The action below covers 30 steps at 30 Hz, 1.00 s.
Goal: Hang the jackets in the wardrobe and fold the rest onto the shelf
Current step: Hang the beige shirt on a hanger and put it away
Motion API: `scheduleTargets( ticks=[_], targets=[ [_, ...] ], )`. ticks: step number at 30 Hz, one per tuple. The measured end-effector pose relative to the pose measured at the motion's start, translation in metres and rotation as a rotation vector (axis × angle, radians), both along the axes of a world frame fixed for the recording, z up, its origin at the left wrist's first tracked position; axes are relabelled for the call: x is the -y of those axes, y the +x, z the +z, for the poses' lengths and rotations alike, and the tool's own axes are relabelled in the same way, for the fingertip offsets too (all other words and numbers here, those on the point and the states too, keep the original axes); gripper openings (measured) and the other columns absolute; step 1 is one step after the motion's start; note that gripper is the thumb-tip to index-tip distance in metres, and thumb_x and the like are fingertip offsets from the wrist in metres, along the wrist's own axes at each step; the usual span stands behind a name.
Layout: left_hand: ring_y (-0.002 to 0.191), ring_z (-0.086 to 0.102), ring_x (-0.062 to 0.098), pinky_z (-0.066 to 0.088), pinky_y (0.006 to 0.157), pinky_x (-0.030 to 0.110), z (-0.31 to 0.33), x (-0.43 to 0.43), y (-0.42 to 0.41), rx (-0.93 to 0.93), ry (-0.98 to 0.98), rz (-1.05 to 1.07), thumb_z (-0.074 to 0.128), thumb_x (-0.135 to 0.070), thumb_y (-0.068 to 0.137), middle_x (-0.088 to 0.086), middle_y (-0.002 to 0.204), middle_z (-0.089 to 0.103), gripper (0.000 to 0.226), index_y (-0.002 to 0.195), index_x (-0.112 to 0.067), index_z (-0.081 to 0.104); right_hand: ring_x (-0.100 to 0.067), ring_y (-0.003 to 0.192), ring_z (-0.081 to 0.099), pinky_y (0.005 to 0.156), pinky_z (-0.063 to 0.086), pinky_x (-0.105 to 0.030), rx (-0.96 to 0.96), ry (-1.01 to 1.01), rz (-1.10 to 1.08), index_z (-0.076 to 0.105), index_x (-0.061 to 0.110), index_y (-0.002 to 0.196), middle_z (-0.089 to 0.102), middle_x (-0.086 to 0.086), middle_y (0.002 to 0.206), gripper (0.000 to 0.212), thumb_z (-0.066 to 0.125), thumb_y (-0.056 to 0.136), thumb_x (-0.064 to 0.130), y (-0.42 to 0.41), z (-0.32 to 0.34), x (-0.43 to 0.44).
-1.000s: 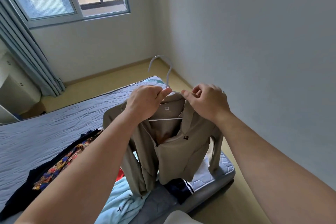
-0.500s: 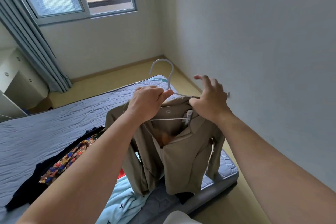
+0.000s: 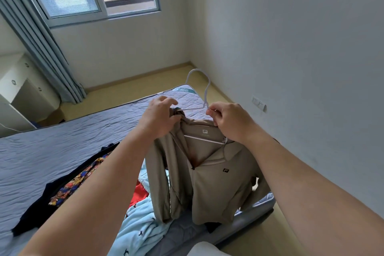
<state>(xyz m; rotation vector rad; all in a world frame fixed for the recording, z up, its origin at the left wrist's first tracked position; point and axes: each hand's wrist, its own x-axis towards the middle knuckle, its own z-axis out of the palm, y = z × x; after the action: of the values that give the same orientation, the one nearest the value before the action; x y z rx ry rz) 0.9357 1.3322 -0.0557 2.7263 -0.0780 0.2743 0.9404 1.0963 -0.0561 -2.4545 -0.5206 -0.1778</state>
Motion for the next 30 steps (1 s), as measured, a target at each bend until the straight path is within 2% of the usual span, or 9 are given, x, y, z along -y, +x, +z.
scheduleTargets(
  ticks=[4, 9, 14, 17, 20, 22, 24, 27, 30],
  targets=[
    [0.106, 0.06, 0.03, 0.045, 0.089, 0.035, -0.005, -0.004, -0.002, 0.015, 0.021, 0.167, 0.078, -0.027, 0.085, 0.01, 0.11, 0.067, 0.024, 0.105, -0.014, 0.073, -0.026, 0.083, 0.057, 0.086, 0.048, -0.041, 0.014, -0.057, -0.02, 0.063, 0.031, 0.105, 0.056, 0.012, 0.072, 0.018, 0.047, 0.104, 0.04, 0.002, -0.004, -0.002],
    [0.098, 0.061, 0.033, 0.046, 0.083, 0.036, -0.011, 0.007, -0.008, 0.088, -0.074, 0.248, 0.076, -0.015, 0.085, 0.012, 0.104, 0.066, 0.021, 0.104, -0.012, 0.069, -0.023, 0.083, 0.051, 0.077, 0.037, -0.037, -0.034, -0.191, -0.065, 0.047, 0.027, 0.075, 0.059, 0.012, 0.077, 0.043, 0.039, 0.1, 0.061, 0.005, -0.004, -0.009],
    [0.068, 0.056, 0.001, 0.035, 0.06, 0.008, -0.017, 0.019, -0.023, 0.23, -0.501, 0.267, 0.072, -0.016, 0.089, -0.011, 0.075, 0.061, 0.015, 0.097, -0.024, 0.062, -0.039, 0.091, 0.063, 0.077, 0.043, -0.042, 0.044, -0.165, -0.198, 0.062, 0.019, 0.098, 0.07, -0.015, 0.095, 0.033, 0.041, 0.106, 0.043, 0.006, -0.014, -0.005],
    [0.066, 0.056, -0.003, 0.037, 0.059, 0.011, -0.028, 0.023, -0.041, 0.387, -0.648, 0.314, 0.071, -0.012, 0.088, -0.012, 0.073, 0.061, 0.025, 0.093, -0.032, 0.056, -0.04, 0.093, 0.064, 0.084, 0.047, -0.045, 0.06, -0.147, -0.263, 0.063, 0.018, 0.104, 0.071, -0.014, 0.094, 0.036, 0.038, 0.107, 0.044, 0.008, -0.018, 0.002],
    [0.064, 0.058, 0.0, 0.039, 0.056, 0.013, -0.045, 0.024, -0.053, 0.154, -0.587, 0.148, 0.078, -0.015, 0.083, -0.008, 0.074, 0.063, 0.034, 0.098, -0.033, 0.054, -0.034, 0.096, 0.065, 0.092, 0.039, -0.048, 0.063, -0.163, -0.218, 0.06, 0.025, 0.102, 0.073, -0.007, 0.094, 0.037, 0.033, 0.107, 0.05, 0.01, -0.01, 0.003],
    [0.067, 0.062, 0.001, 0.047, 0.062, 0.016, -0.049, 0.023, -0.055, 0.028, -0.528, 0.039, 0.08, -0.034, 0.082, -0.007, 0.075, 0.066, 0.031, 0.103, -0.033, 0.058, -0.033, 0.101, 0.063, 0.094, 0.035, -0.049, 0.036, -0.158, -0.191, 0.059, 0.028, 0.104, 0.072, -0.005, 0.097, 0.037, 0.03, 0.106, 0.052, 0.01, -0.006, 0.001],
    [0.069, 0.067, 0.006, 0.053, 0.067, 0.026, -0.043, 0.021, -0.049, 0.069, -0.551, 0.066, 0.07, -0.049, 0.088, -0.008, 0.074, 0.07, 0.021, 0.101, -0.034, 0.061, -0.033, 0.106, 0.059, 0.094, 0.034, -0.049, 0.016, -0.147, -0.19, 0.058, 0.028, 0.108, 0.07, -0.006, 0.1, 0.038, 0.03, 0.106, 0.052, 0.01, -0.005, 0.001],
    [0.08, 0.069, 0.017, 0.055, 0.077, 0.035, -0.03, 0.012, -0.036, 0.236, -0.563, 0.168, 0.062, -0.025, 0.096, -0.005, 0.087, 0.071, 0.006, 0.1, -0.03, 0.061, -0.034, 0.112, 0.053, 0.093, 0.034, -0.049, -0.004, -0.121, -0.204, 0.058, 0.027, 0.105, 0.067, -0.006, 0.1, 0.038, 0.031, 0.105, 0.053, 0.01, -0.005, 0.003],
    [0.113, 0.057, 0.027, 0.046, 0.101, 0.039, -0.024, -0.005, -0.018, 0.328, -0.256, 0.194, 0.058, 0.003, 0.08, 0.005, 0.12, 0.06, 0.045, 0.121, -0.016, 0.062, -0.035, 0.11, 0.052, 0.09, 0.031, -0.047, 0.025, -0.09, -0.217, 0.05, 0.031, 0.087, 0.057, 0.002, 0.085, 0.035, 0.034, 0.103, 0.057, 0.007, -0.003, 0.008]
  ],
)
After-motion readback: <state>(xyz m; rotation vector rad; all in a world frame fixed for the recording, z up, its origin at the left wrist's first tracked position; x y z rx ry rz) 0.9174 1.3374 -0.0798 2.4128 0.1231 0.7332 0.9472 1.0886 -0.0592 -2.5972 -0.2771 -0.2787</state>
